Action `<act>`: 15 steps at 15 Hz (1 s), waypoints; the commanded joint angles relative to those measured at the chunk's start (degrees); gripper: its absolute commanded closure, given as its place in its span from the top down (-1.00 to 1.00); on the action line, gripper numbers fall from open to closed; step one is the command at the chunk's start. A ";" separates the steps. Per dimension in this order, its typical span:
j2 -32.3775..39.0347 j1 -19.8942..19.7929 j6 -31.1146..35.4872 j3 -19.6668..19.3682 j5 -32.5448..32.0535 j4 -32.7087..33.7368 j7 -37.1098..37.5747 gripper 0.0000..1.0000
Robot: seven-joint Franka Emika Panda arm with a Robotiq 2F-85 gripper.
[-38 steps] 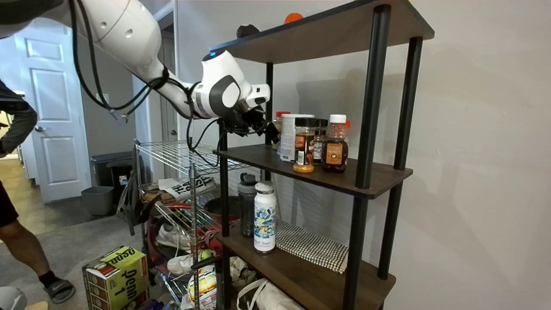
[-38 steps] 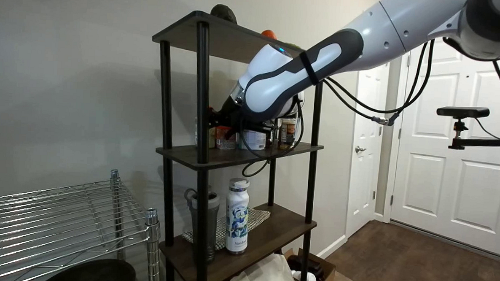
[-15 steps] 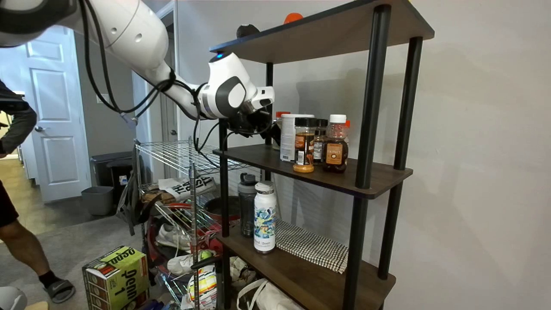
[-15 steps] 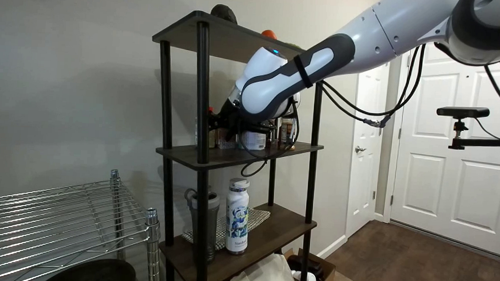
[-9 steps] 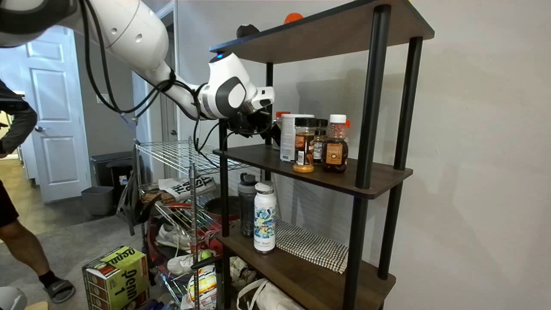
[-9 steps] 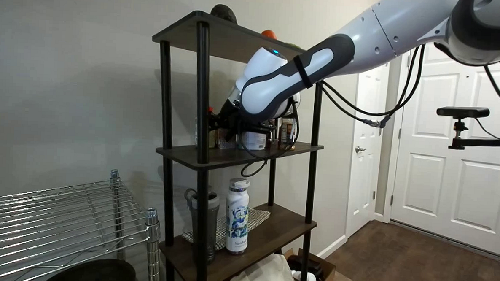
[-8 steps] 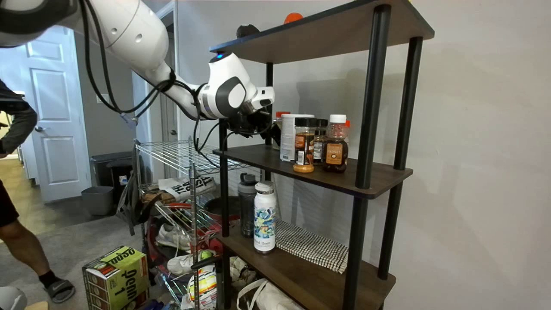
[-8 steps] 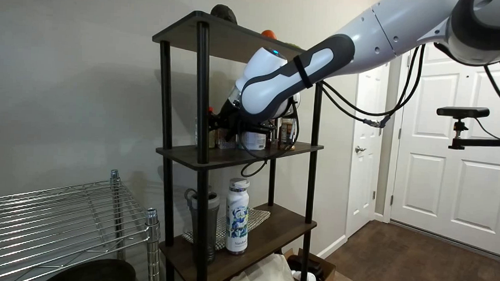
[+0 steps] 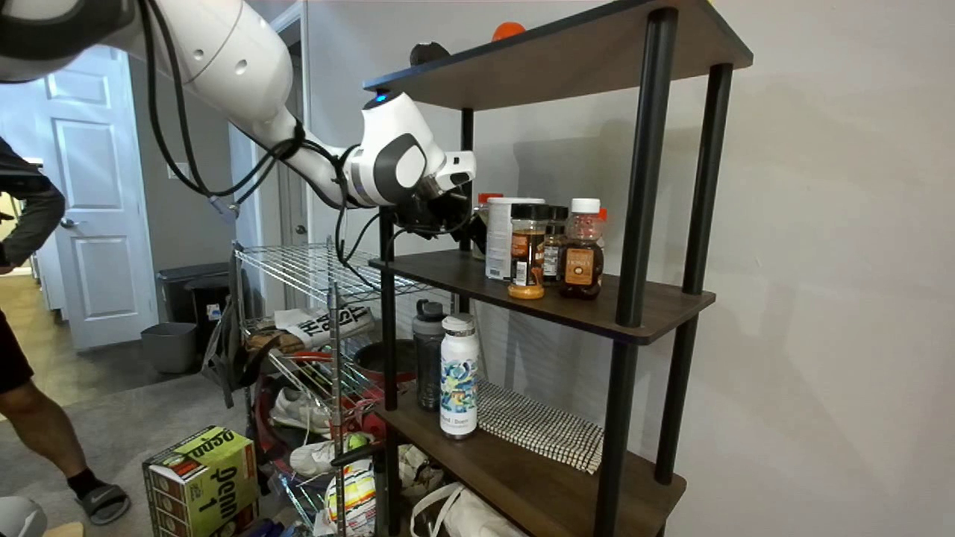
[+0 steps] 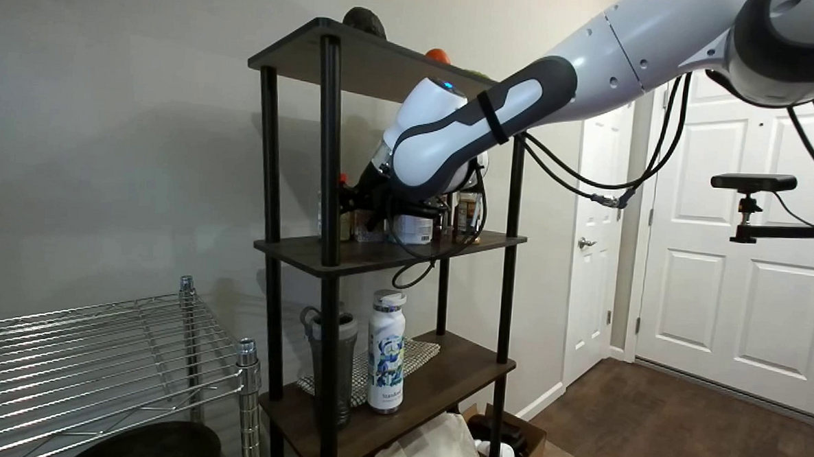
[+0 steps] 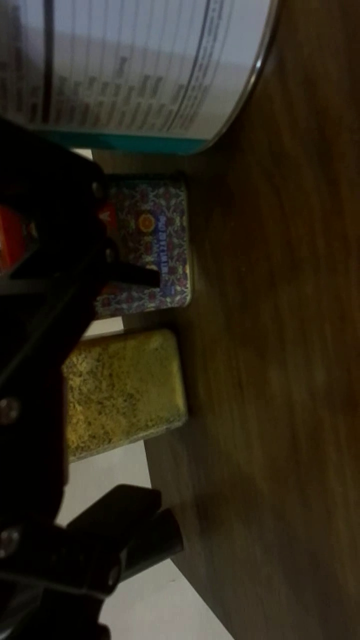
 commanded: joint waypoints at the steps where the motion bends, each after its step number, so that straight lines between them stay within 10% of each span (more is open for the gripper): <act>1: -0.27 -0.05 -0.01 0.25 0.18 0.02 -0.41 1.00; 15: -0.41 -0.60 0.48 2.30 1.11 0.66 -1.82 1.00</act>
